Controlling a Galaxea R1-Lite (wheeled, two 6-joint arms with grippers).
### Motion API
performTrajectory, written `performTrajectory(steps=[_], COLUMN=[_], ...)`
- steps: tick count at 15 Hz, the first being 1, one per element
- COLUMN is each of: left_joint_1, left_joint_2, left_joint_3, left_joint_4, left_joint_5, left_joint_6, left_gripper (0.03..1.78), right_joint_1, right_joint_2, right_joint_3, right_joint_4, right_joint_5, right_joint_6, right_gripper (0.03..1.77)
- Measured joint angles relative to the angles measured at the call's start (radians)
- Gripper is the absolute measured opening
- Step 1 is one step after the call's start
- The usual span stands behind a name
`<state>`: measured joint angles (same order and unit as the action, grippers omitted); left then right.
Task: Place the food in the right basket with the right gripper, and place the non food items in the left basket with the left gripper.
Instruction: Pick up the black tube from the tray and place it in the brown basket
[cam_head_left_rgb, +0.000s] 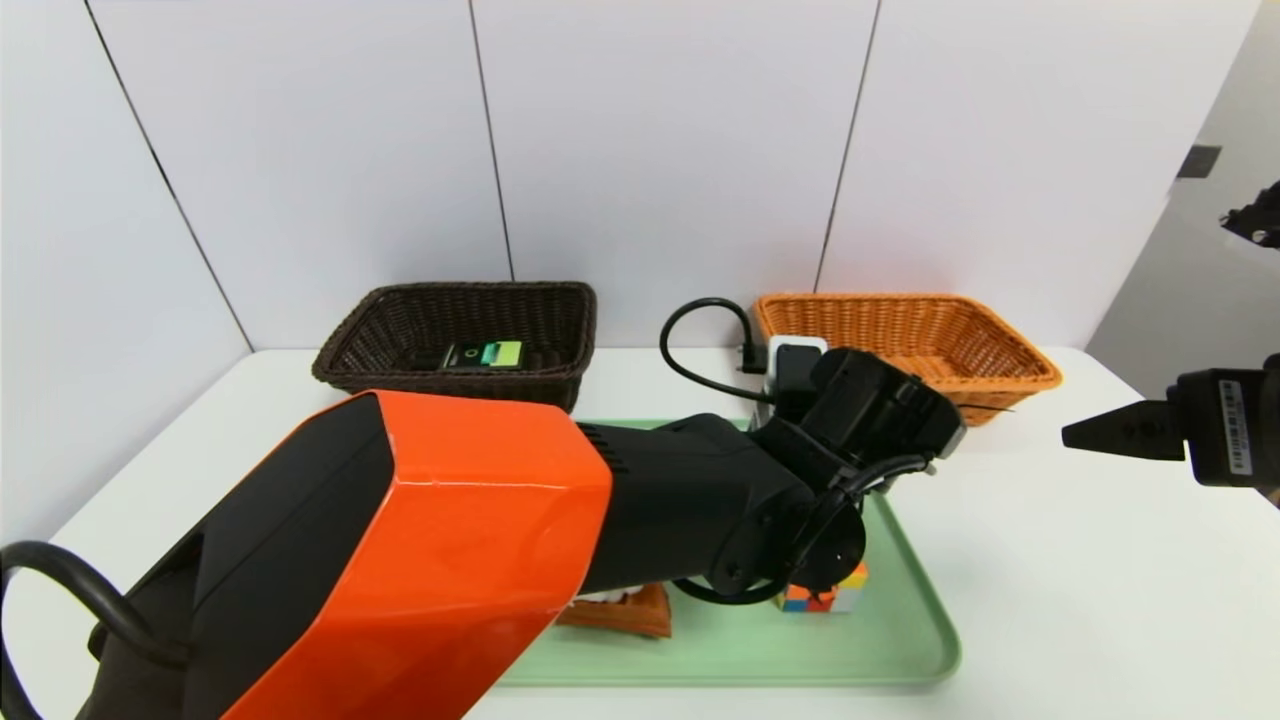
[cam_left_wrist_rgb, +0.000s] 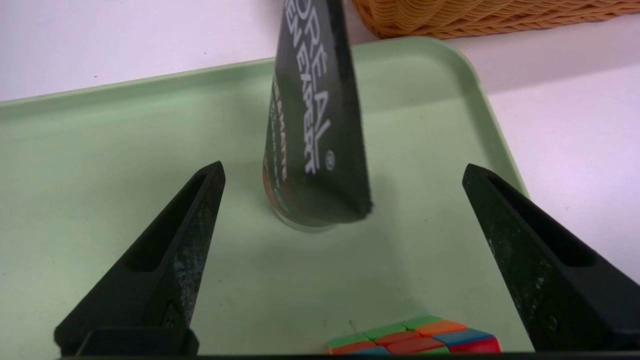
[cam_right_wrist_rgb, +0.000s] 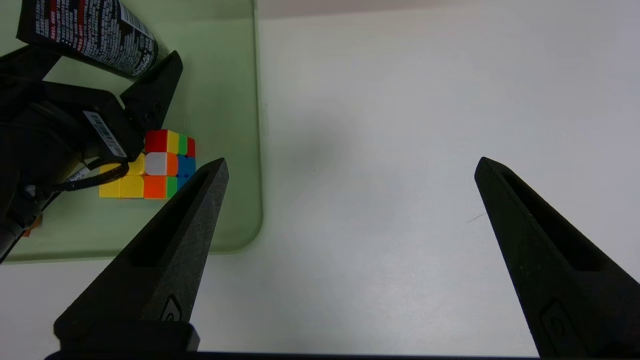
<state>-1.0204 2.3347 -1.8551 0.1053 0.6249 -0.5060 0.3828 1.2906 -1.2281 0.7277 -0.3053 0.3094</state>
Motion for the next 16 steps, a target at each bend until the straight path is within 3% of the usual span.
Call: performTrajectory(steps=[16], left_joint_1=[0.034], left_joint_2=[0.043], left_joint_3=[-0.065], left_joint_4=[0.000], left_joint_5=[0.000], left_joint_6=[0.036], left_gripper=[1.69], right_joint_1=[0.000], right_joint_2=[-0.001], right_joint_3=[0.005], right_joint_4=[0.000], right_joint_5=[0.000], right_joint_6=[-0.007], right_gripper=[1.70])
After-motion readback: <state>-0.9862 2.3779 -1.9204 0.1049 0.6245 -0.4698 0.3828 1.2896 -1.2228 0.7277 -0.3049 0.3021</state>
